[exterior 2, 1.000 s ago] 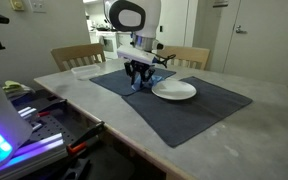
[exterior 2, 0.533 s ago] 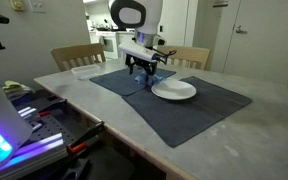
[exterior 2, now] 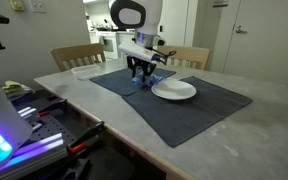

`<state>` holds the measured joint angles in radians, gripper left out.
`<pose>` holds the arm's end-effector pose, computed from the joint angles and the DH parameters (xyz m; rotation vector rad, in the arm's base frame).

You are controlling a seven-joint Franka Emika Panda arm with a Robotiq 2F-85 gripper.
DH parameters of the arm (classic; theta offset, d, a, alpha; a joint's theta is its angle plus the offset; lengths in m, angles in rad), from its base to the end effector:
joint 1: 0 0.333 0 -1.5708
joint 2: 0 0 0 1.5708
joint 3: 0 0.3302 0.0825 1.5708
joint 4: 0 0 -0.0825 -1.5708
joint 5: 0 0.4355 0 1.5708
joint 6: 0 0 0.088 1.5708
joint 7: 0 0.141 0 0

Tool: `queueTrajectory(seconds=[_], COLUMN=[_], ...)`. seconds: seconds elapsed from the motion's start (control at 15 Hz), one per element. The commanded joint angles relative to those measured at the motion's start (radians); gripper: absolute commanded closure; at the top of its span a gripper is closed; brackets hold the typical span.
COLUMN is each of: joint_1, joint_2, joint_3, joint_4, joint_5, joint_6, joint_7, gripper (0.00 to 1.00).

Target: Use the towel to wipe the plate, then put it on the table then repeat two more times

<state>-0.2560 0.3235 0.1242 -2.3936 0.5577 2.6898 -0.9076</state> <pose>0.5149 -0.0723 0.1135 -2.8596 -0.3762 -0.1551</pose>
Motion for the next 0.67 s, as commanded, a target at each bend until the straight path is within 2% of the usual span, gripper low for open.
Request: queueTrajectory(seconds=[0.0,0.2,0.27,0.6], joint_1=[-0.015,-0.015,-0.015,-0.003], joint_2=[0.006,0.005,0.004,-0.016], joint_3=[0.009,0.009,0.009,-0.002], joint_4=[0.007,0.009,0.010,0.023], joint_5=[0.009,0.005,0.004,-0.039], joint_6=[0.017,0.023,0.026,-0.005], joint_7=[-0.029,-0.029,-0.029,-0.010], gripper=[0.73,0.95,0.99,0.99])
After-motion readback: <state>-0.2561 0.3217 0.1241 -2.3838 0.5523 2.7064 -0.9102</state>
